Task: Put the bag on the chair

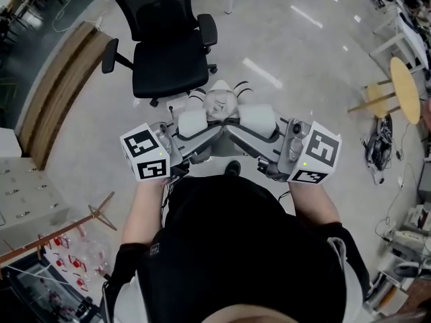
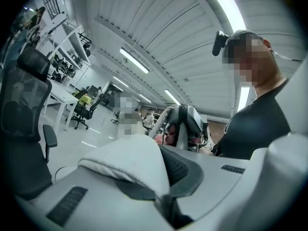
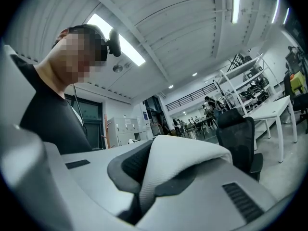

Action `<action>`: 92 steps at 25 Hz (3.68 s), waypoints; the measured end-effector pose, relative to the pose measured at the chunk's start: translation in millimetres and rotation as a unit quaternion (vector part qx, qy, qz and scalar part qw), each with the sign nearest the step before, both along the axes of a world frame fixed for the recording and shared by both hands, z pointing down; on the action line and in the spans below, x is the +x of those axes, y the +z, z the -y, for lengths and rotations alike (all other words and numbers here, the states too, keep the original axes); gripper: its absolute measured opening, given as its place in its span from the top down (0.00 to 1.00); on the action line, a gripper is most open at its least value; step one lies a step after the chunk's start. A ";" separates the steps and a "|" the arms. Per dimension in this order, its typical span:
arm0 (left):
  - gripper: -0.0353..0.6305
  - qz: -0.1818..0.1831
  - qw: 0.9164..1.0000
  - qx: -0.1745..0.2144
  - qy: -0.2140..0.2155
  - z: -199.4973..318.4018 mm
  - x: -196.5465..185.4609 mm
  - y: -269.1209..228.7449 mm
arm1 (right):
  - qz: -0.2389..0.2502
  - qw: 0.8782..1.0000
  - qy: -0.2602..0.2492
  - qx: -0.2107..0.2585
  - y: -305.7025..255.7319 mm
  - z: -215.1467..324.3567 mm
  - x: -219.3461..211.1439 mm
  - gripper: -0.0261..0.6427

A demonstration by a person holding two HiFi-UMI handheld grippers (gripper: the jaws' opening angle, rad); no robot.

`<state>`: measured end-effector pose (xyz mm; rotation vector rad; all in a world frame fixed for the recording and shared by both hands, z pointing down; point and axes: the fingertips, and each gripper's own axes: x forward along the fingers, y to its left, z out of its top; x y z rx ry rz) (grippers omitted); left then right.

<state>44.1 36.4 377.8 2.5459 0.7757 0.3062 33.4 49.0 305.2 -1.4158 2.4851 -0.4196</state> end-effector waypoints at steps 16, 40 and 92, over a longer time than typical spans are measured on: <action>0.91 -0.024 0.999 -0.029 0.009 25.3 67.6 17.2 | 0.036 0.998 0.024 -0.033 26.4 29.5 82.9 0.92; 0.91 -0.080 0.980 0.033 -0.177 71.6 -50.0 -53.7 | 0.044 0.983 -0.178 -0.015 -35.3 52.9 -39.9 0.92; 0.91 -0.023 0.854 0.004 -0.519 298.3 24.9 -17.8 | 0.043 0.872 -0.481 -0.079 3.9 308.7 57.4 0.92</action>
